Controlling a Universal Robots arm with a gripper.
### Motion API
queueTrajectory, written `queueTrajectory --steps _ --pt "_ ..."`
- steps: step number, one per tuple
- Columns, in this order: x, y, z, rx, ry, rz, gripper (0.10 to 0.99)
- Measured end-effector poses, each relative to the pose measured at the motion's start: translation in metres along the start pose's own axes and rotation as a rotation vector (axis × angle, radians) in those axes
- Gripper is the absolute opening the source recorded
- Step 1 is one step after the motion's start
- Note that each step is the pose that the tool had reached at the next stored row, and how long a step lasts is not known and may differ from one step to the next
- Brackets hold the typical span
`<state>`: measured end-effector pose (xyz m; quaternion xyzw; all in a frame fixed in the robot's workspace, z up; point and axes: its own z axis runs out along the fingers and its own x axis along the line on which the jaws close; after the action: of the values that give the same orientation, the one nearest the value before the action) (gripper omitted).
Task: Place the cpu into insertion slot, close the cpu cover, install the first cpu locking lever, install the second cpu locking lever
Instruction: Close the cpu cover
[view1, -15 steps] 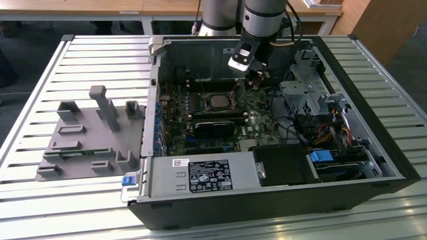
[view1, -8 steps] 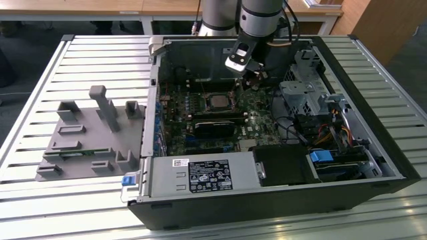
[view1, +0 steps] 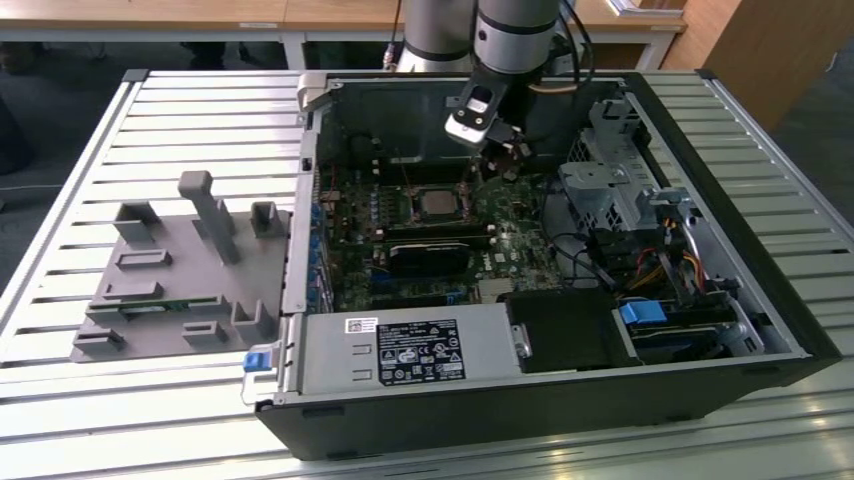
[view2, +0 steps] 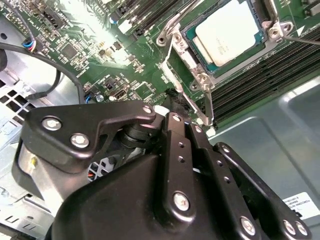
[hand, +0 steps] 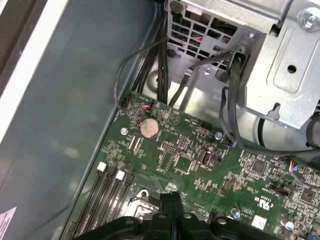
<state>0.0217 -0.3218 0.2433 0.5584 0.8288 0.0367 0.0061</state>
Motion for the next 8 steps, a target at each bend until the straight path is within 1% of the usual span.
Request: queueTrajectory --steps 2,6,8 --pt "0.0017 -0.0043 0.0000 0.000 0.0000 0.000 0.106" --pt "0.0061 -0.0150 -0.0001 0.000 -0.0003 0.000 0.106" --pt "0.0075 -0.0185 0.0003 0.000 -0.0001 0.000 0.106"
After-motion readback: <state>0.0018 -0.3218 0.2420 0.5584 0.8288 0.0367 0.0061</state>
